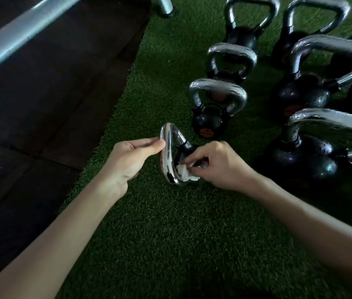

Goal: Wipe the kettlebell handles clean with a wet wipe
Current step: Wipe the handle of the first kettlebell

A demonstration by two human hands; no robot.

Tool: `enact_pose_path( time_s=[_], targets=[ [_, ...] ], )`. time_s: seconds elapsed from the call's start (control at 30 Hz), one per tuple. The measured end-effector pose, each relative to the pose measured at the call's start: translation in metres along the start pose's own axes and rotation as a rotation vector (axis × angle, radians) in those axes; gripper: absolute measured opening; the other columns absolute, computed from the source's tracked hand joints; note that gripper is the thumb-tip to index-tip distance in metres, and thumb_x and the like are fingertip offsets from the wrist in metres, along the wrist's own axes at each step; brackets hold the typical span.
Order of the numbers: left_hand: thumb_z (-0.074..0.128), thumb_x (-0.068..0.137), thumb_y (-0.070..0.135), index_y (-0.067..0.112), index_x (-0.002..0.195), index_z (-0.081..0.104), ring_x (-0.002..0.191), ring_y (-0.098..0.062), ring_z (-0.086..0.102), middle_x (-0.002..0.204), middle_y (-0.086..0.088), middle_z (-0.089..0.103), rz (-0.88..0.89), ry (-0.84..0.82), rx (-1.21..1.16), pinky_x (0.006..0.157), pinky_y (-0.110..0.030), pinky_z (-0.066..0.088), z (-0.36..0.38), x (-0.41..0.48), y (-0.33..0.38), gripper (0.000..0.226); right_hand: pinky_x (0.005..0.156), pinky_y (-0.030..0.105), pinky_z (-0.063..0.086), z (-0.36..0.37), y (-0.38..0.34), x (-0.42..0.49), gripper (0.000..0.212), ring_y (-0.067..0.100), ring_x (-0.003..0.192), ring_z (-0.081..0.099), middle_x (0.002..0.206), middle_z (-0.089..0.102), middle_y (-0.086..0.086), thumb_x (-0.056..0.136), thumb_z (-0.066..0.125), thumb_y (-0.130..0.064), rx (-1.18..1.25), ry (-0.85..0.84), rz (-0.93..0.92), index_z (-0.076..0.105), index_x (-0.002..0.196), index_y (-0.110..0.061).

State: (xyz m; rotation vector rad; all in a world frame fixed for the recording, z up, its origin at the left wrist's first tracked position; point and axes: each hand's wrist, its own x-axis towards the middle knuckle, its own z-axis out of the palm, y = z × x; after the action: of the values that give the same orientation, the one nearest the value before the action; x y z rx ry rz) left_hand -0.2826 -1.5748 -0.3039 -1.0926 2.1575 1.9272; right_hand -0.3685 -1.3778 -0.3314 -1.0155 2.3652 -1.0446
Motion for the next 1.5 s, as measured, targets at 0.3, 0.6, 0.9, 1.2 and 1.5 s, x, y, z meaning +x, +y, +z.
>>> enact_pose_path(
  time_s=[0.3, 0.6, 0.9, 1.2, 1.5],
  targets=[
    [0.076, 0.085, 0.037, 0.033, 0.103, 0.079, 0.095, 0.014, 0.05, 0.073, 0.038, 0.068, 0.012, 0.019, 0.049, 0.117, -0.042, 0.032, -0.005, -0.001, 0.002, 0.019, 0.061, 0.009, 0.044, -0.004, 0.001, 0.023, 0.019, -0.011, 0.068, 0.062, 0.081, 0.072, -0.013, 0.086, 0.079, -0.012, 0.026, -0.231, -0.006, 0.081, 0.104, -0.018],
    [0.077, 0.084, 0.037, 0.032, 0.103, 0.079, 0.098, 0.007, 0.054, 0.073, 0.037, 0.068, -0.009, 0.001, 0.035, 0.119, -0.046, 0.03, -0.008, -0.003, -0.001, 0.02, 0.074, 0.011, 0.05, 0.011, -0.002, 0.031, 0.02, -0.005, 0.08, 0.07, 0.089, 0.078, -0.013, 0.084, 0.079, -0.013, 0.031, -0.218, 0.025, 0.082, 0.102, -0.021],
    [0.076, 0.085, 0.036, 0.028, 0.113, 0.077, 0.093, 0.017, 0.051, 0.073, 0.04, 0.065, 0.028, 0.02, 0.049, 0.105, -0.03, 0.038, -0.007, -0.004, 0.0, 0.03, 0.078, 0.025, 0.06, 0.039, 0.001, 0.01, 0.016, 0.002, 0.083, 0.073, 0.088, 0.079, -0.011, 0.083, 0.084, -0.028, 0.43, 0.111, 0.219, 0.083, 0.099, -0.027],
    [0.077, 0.084, 0.035, 0.026, 0.11, 0.079, 0.117, -0.018, 0.055, 0.088, 0.027, 0.072, 0.022, 0.038, 0.078, 0.117, -0.046, 0.029, -0.011, -0.006, 0.001, 0.028, 0.07, 0.009, 0.051, 0.049, -0.006, 0.026, 0.017, -0.008, 0.081, 0.068, 0.09, 0.076, -0.015, 0.083, 0.084, -0.021, 0.401, 0.389, 0.218, 0.082, 0.1, -0.022],
    [0.077, 0.085, 0.029, 0.022, 0.111, 0.078, 0.113, -0.007, 0.035, 0.103, 0.009, 0.078, 0.031, 0.04, 0.062, 0.117, -0.047, 0.025, -0.011, -0.006, 0.001, 0.027, 0.069, 0.014, 0.056, 0.053, -0.006, 0.029, 0.015, -0.006, 0.075, 0.07, 0.087, 0.078, -0.013, 0.084, 0.083, -0.022, 0.351, 0.472, 0.203, 0.082, 0.099, -0.021]
  ],
)
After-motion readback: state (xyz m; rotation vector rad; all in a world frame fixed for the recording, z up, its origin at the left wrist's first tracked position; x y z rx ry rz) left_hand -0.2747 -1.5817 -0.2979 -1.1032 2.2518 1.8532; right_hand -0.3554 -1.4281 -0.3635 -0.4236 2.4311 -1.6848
